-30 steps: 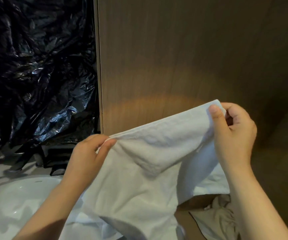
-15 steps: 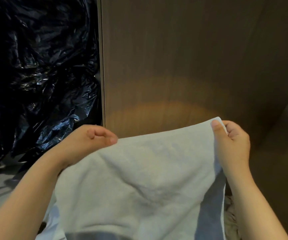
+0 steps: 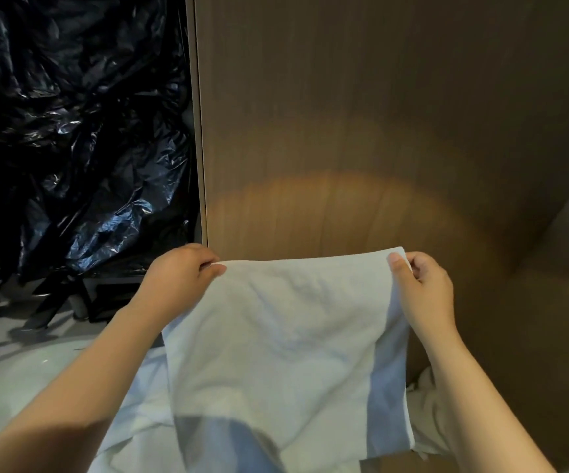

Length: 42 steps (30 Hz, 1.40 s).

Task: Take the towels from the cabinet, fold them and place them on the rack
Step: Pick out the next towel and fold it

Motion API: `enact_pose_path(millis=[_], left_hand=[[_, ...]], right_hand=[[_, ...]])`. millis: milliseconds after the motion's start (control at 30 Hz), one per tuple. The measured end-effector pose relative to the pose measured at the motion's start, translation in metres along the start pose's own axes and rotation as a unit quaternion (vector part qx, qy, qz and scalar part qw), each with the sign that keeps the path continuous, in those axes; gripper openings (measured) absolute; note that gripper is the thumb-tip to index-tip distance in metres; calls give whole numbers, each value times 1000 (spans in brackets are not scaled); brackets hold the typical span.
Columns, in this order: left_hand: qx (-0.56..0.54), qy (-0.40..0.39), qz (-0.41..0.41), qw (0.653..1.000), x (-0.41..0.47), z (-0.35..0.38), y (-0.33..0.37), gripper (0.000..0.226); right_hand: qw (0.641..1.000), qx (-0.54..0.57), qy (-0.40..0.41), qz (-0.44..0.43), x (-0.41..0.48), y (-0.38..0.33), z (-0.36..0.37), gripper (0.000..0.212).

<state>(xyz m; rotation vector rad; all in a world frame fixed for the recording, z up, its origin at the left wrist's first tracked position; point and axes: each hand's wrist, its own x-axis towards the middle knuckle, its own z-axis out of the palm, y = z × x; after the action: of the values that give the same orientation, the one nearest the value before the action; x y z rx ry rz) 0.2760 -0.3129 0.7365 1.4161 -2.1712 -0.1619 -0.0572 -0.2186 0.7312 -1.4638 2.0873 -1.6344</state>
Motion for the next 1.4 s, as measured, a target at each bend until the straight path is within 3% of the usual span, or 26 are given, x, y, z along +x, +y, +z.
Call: enact_pose_path(millis=[333, 533, 667, 767, 967, 1267, 1400], left_hand=[[56, -25, -6, 998, 25, 49, -11, 27], [56, -52, -11, 997, 47, 75, -25, 28], [53, -46, -1, 998, 43, 93, -31, 23], [80, 0, 38, 996, 25, 100, -31, 23], [0, 103, 19, 994, -36, 94, -21, 19], [-90, 58, -163, 981, -193, 113, -17, 7], [-152, -12, -284, 947, -241, 125, -12, 16]], right_hand=[[994, -73, -53, 57, 25, 38, 26, 28], [985, -2, -67, 159, 38, 64, 67, 41], [969, 14, -107, 222, 40, 80, 90, 25], [962, 13, -137, 236, 26, 91, 95, 55], [965, 20, -180, 192, -35, 98, 74, 16], [947, -8, -289, 137, -128, 91, 65, 18], [939, 0, -317, 132, -152, 86, 66, 16]])
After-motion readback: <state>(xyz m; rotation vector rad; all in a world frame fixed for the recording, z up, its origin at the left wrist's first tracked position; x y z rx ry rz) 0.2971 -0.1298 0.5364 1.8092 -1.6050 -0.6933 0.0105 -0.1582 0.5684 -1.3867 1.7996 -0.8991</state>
